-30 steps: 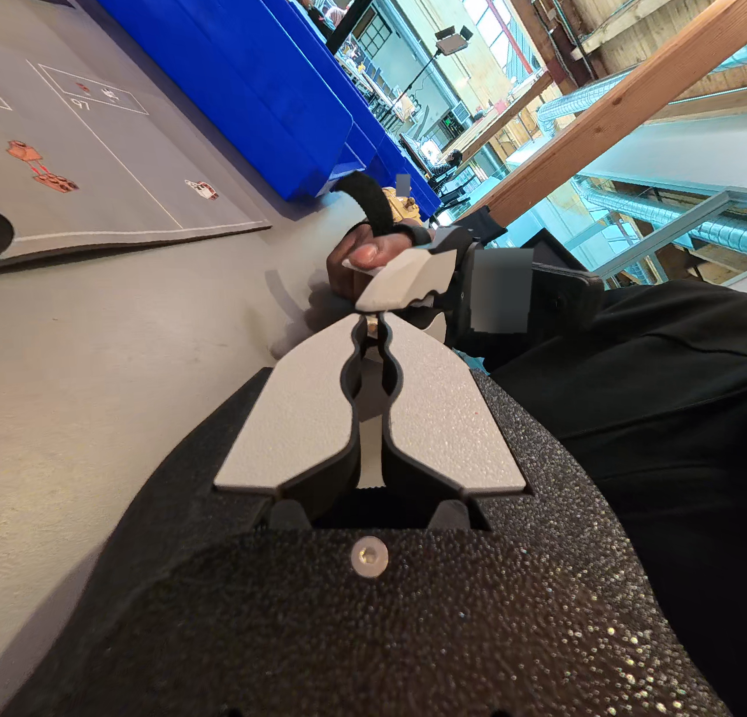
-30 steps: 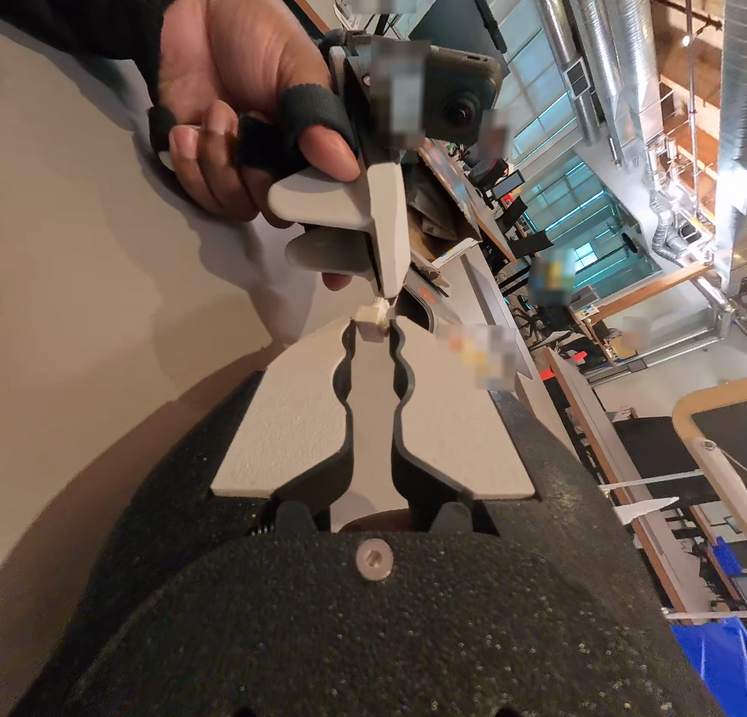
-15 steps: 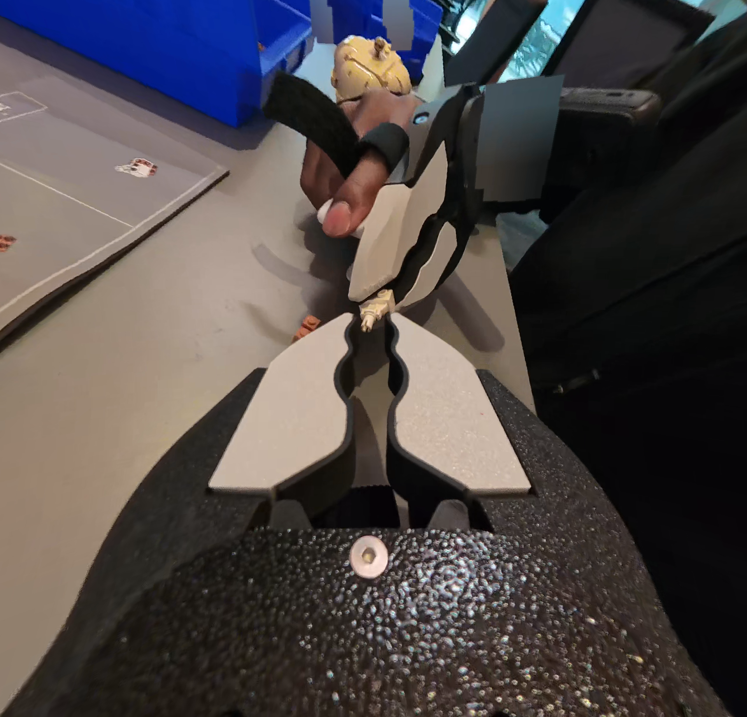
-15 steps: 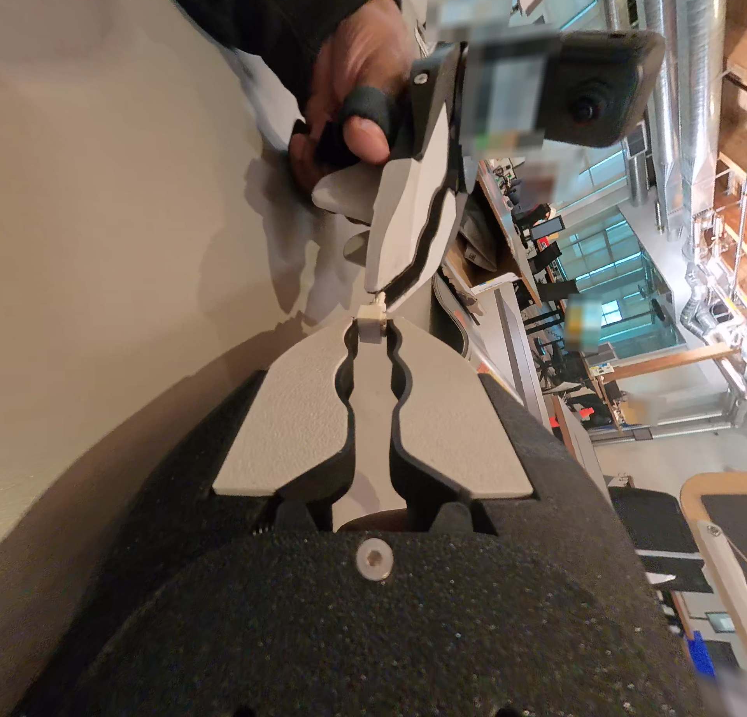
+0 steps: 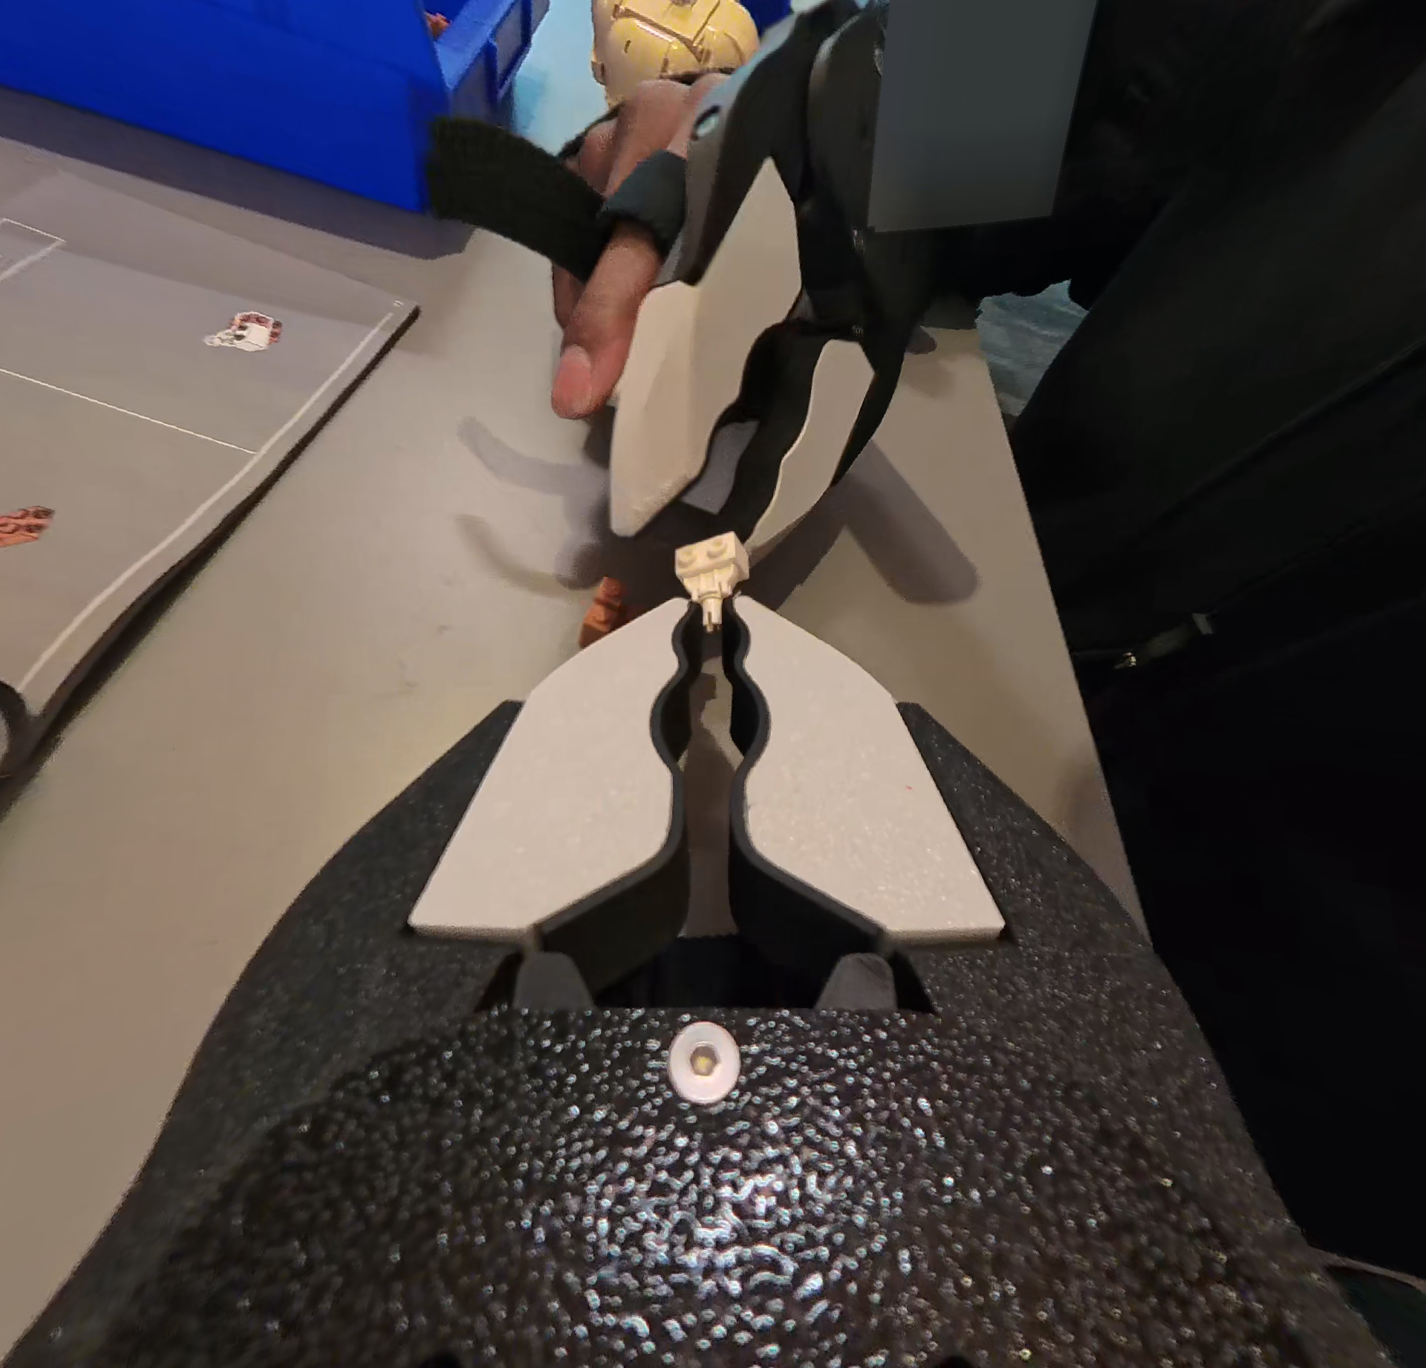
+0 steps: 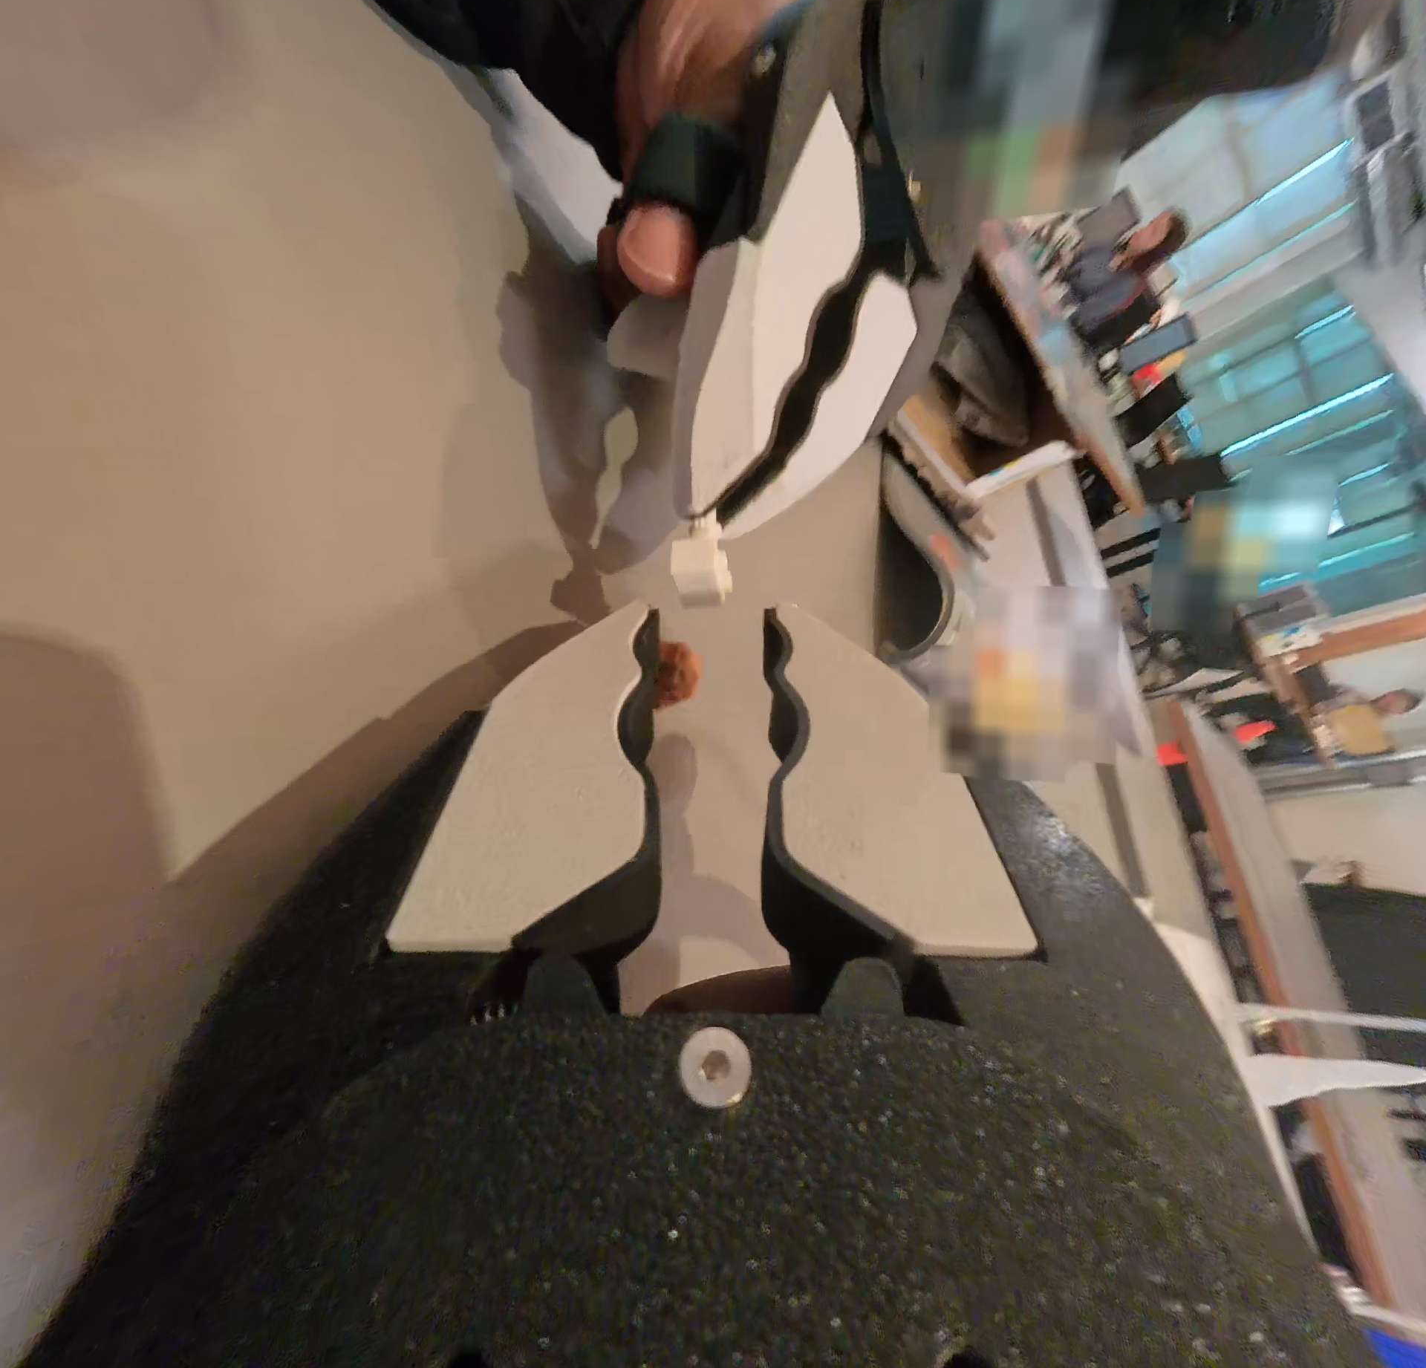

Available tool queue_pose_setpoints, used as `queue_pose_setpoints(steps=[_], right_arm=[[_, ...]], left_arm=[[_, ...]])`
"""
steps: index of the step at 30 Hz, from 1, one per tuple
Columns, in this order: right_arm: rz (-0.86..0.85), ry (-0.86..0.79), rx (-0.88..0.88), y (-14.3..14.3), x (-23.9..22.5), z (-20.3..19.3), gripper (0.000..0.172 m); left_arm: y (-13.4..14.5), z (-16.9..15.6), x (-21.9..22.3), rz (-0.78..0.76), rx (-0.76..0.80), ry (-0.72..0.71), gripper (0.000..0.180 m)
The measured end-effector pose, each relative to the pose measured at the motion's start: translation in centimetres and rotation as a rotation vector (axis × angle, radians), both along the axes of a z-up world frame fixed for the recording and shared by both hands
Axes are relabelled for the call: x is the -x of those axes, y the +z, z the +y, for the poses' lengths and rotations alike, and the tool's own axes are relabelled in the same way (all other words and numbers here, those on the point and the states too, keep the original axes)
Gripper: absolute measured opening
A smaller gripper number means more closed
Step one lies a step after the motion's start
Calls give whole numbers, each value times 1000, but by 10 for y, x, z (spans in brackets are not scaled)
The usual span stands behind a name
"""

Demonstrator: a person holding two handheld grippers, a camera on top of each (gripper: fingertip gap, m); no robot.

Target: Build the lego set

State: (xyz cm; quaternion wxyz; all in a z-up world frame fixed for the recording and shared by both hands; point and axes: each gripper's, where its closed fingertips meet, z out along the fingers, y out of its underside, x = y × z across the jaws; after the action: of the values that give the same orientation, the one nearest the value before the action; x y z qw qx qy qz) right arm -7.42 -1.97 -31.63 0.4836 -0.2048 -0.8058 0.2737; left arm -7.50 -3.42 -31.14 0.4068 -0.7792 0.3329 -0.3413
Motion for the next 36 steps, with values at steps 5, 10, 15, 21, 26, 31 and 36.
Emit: queue_pose_setpoints(steps=[5, 10, 15, 21, 26, 31, 36], right_arm=[[-196, -61, 133, -14, -3, 16, 28], [-282, -68, 205, -17, -1, 16, 18], [-339, -72, 296, -16, 3, 12, 13], [-450, -160, 410, -22, 10, 20, 6], [-582, -245, 635, -22, 16, 29, 6], [-791, -273, 970, -23, 19, 30, 6], [-740, -304, 1033, -18, 23, 43, 15]], left_arm=[[-9, 2, 11, 87, -7, 15, 4], [-19, 0, 10, 178, -25, -32, 4], [-24, 0, 10, 236, -39, -56, 4], [-27, 1, 10, 262, -37, -66, 4], [-26, 1, 11, 252, -31, -61, 4], [-24, 2, 12, 219, -10, -56, 4], [-21, 3, 14, 177, 18, -41, 4]])
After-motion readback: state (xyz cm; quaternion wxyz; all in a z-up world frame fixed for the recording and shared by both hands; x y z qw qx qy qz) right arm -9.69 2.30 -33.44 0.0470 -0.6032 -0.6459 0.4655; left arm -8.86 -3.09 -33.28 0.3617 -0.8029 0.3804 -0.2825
